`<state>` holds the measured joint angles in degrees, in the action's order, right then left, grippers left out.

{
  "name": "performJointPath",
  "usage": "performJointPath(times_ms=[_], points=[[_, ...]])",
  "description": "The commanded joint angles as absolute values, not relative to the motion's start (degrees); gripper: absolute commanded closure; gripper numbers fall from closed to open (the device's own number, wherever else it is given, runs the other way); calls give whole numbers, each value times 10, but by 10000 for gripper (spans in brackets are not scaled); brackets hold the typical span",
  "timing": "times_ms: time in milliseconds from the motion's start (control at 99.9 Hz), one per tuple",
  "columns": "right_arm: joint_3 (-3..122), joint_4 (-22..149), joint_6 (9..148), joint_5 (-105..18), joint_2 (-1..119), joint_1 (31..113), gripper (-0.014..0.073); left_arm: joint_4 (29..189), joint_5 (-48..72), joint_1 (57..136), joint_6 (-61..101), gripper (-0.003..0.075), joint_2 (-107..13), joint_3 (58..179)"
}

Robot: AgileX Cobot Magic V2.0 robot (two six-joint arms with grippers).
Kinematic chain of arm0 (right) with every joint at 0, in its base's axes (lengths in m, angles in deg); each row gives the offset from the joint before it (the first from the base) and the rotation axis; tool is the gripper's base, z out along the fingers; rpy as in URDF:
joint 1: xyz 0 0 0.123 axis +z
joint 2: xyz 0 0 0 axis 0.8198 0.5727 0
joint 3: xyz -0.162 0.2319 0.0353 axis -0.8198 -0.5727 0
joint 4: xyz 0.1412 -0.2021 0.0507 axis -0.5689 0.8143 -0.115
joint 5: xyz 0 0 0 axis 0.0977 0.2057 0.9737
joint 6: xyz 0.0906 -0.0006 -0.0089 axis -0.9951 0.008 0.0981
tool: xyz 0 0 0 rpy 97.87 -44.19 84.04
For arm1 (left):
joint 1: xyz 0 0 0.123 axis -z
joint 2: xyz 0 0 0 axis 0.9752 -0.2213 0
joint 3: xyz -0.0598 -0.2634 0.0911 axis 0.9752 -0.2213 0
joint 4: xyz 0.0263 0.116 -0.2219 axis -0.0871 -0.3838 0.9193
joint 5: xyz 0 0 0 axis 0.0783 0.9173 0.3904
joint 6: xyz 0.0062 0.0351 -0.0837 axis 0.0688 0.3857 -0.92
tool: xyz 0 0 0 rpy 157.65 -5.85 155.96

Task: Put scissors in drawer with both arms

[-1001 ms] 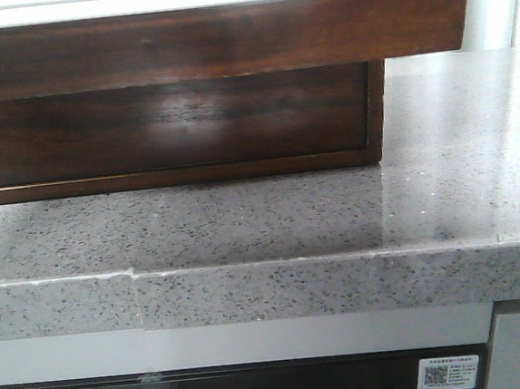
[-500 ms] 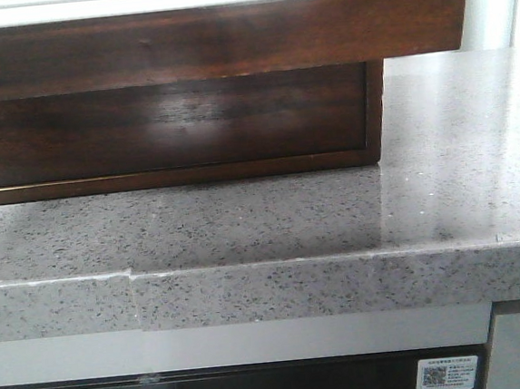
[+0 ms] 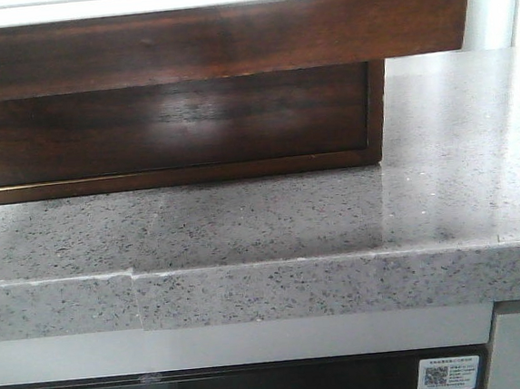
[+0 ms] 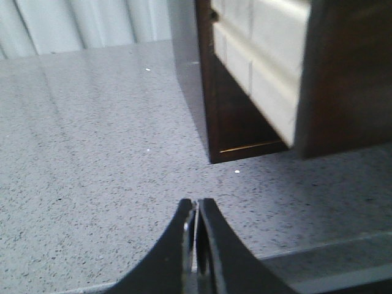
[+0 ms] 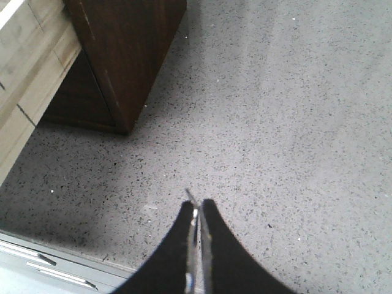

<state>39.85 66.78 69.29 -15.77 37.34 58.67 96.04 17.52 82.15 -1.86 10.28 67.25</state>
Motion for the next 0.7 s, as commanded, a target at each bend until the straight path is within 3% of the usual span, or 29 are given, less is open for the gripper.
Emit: performJointPath(times_ms=[0, 210, 690], points=[[412, 661, 693, -192, 371, 582, 662, 955, 77, 825, -40, 741, 125, 656], [412, 661, 693, -188, 371, 582, 663, 926, -33, 825, -78, 741, 129, 589], [412, 661, 693, -190, 371, 582, 662, 926, -33, 814, -78, 741, 129, 591]])
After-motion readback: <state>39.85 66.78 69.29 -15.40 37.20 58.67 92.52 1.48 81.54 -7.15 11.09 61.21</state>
